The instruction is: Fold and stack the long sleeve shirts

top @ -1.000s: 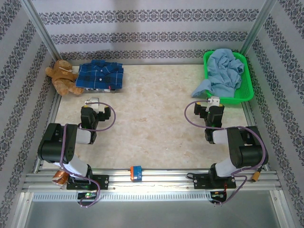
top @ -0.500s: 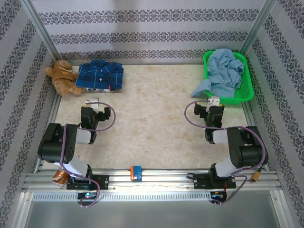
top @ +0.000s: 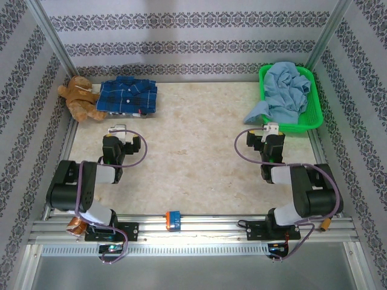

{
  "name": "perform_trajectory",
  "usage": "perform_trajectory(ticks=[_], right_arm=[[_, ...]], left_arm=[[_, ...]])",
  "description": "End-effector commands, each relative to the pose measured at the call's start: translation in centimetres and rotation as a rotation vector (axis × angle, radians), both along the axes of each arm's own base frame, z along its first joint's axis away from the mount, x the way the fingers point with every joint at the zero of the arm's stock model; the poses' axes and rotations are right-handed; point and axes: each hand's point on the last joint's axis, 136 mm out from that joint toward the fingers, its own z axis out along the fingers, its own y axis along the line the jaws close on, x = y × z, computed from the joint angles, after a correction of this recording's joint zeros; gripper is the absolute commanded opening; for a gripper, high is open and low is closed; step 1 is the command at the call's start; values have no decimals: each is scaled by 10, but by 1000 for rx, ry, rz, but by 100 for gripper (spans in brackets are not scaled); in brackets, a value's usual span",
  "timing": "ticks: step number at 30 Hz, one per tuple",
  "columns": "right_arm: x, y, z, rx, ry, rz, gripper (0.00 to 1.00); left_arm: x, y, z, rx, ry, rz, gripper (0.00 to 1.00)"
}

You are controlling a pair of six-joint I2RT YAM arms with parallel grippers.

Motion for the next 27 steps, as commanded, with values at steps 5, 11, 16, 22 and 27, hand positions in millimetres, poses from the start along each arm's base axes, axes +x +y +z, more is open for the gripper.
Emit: perform_trajectory(ticks=[5,11,16,22,27], right_arm=[[-51,51,64,52,80,117,98],[-103,44,98,213,200,2,98],[-82,20,129,332,335,-72,98],[-4,-49,163,379,400,-243,98],[63,-93,148,402,459,-321,95]], left_arm=[[-37,-34,97,-136,-2,-47,99],[-76,-61,147,-341,57,-78,99],[-69,-92,156,-385,286,-161,99],[-42,-159,171,-236,436,-343,99],[-32,-210,182,-257,453,-454,99]])
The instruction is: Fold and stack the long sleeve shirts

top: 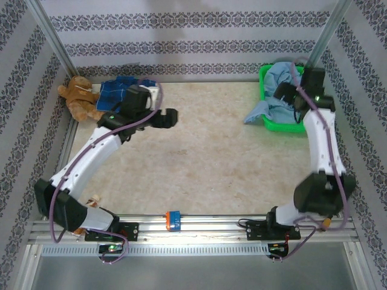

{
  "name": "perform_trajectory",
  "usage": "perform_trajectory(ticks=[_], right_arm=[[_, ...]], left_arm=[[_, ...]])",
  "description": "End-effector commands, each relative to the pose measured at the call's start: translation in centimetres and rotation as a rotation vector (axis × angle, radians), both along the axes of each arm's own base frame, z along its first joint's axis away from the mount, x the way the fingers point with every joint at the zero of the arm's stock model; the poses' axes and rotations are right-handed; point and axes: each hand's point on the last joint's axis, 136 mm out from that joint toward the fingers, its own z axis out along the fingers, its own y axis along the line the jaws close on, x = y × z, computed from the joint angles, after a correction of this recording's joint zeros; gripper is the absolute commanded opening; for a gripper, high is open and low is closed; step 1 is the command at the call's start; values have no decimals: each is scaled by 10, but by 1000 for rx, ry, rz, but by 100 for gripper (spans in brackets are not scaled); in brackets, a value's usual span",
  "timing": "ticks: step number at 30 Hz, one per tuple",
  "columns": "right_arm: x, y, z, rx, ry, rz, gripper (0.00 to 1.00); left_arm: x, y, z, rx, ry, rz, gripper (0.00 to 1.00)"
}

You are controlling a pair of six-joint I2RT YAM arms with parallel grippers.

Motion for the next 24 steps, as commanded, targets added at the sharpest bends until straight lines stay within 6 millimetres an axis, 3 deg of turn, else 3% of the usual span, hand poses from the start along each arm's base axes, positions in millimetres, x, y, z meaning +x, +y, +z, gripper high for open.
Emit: perform_trajectory(ticks=[1,4,8,13,18,22,24], right_arm=[[20,-13,-28,26,123,-17,95],[45,-34,-56,10,178,-69,93],[74,-57,-96,33,198,-108,91],[103,-81,-140,2,259,-132,86],[122,-94,-178,-24,310,-159,80],[127,-104,-197,-32,319,-219,67],[131,-106,-196,-15,303,-239,53]], left_arm=[[-17,-21,7,-19,48,-74,99],[-27,-34,10,-46,50,-108,99],[-43,-32,9,-87,87,-99,99],[-59,-12,3,-67,132,-34,99],[-63,11,-9,-62,173,60,99],[-63,25,-5,-40,163,100,99],[-63,31,-1,-36,154,114,99]])
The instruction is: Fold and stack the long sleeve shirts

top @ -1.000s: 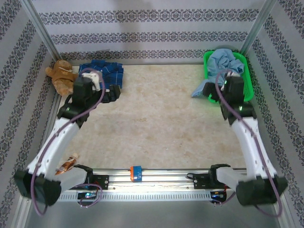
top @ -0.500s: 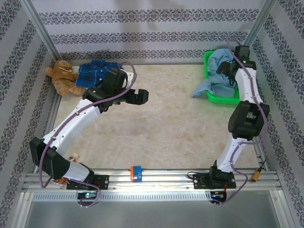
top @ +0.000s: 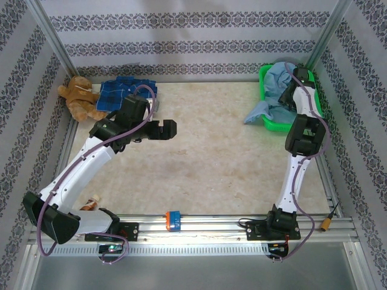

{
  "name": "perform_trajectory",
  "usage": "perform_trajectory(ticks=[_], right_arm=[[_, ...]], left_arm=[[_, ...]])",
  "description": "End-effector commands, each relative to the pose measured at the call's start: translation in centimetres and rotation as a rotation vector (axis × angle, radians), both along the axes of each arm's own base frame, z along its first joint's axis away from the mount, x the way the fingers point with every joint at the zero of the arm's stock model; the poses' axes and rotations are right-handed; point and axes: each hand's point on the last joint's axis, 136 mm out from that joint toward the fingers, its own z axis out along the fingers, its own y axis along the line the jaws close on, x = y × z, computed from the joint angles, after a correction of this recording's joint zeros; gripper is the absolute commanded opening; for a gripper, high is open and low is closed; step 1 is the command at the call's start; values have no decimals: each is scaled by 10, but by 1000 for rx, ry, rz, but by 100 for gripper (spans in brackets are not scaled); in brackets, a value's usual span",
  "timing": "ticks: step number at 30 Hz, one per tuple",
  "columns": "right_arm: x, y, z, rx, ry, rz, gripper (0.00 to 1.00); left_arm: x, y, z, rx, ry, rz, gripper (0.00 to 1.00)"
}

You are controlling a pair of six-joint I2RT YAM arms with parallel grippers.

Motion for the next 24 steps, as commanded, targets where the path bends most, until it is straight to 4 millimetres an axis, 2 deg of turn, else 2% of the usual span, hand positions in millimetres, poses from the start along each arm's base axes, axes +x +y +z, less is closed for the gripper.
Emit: perform_trajectory(ticks=[1,4,5,8,12,13,15,19,21,24], right_arm=[[8,-11,19,-16,-54,-64,38],[14,-5,47,0,-122,-78,6],[17,0,60,10,-159,-76,0],[26,23,117,65,-334,-59,0],[31,73,226,145,-626,38,0],[27,89,261,161,-696,72,0],[19,119,316,186,-803,147,0],[-14,195,434,266,-1035,365,0],[-37,220,480,302,-1123,428,0],[-72,255,549,500,-1294,518,0]], left_arm=[[-5,21,5,20,8,64,99],[-1,30,10,27,-11,84,99],[2,33,11,28,-19,91,99],[12,38,13,22,-49,107,99],[33,39,13,-10,-87,115,99],[39,39,14,-18,-99,115,99],[50,36,20,-30,-129,108,99],[77,29,43,-75,-214,98,99],[89,22,60,-112,-257,81,99],[105,10,94,-156,-341,42,99]])
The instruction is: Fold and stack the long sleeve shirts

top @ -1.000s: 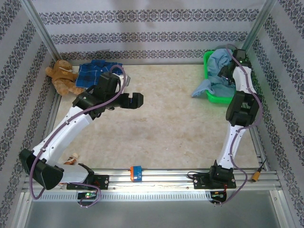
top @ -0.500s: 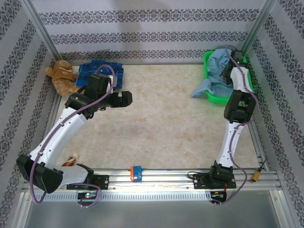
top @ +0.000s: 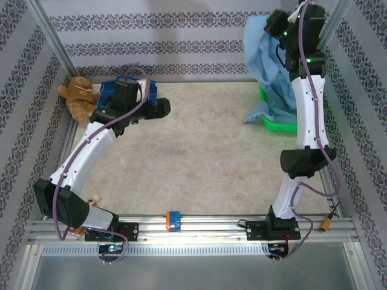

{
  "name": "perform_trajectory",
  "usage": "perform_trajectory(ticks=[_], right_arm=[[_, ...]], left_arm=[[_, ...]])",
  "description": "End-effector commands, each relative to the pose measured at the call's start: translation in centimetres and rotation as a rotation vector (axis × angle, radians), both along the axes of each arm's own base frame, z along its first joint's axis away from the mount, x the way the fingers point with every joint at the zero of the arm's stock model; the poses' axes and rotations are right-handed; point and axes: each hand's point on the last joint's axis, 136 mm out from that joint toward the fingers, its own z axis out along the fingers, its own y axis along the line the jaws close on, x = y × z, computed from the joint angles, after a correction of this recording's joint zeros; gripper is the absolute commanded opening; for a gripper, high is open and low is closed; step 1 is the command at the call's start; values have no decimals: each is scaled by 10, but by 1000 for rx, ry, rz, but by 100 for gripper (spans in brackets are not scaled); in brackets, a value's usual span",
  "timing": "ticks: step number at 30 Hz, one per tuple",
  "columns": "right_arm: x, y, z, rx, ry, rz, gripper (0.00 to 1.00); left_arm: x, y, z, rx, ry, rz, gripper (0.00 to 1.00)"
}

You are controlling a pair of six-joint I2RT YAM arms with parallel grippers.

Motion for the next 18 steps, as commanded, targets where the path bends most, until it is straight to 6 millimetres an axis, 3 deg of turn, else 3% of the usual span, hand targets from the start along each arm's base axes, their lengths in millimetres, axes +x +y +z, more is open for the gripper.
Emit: perform_trajectory(ticks=[1,4,7,10,13,18], right_arm=[[-53,41,90,185,-219,230,0],[-110,84,153,244,-409,377,0],[-150,100,181,278,-499,417,0],[-168,114,190,362,-480,482,0],[-183,140,187,351,-460,534,0],[-188,170,173,349,-392,621,0]], left_arm=[[25,-14,79,-79,-238,-60,99],[32,-5,119,-121,-333,-48,99],[34,21,161,-239,-419,10,99],[23,24,194,-347,-495,-52,99],[-5,6,211,-406,-554,-201,99],[-39,-4,197,-472,-574,-300,99]])
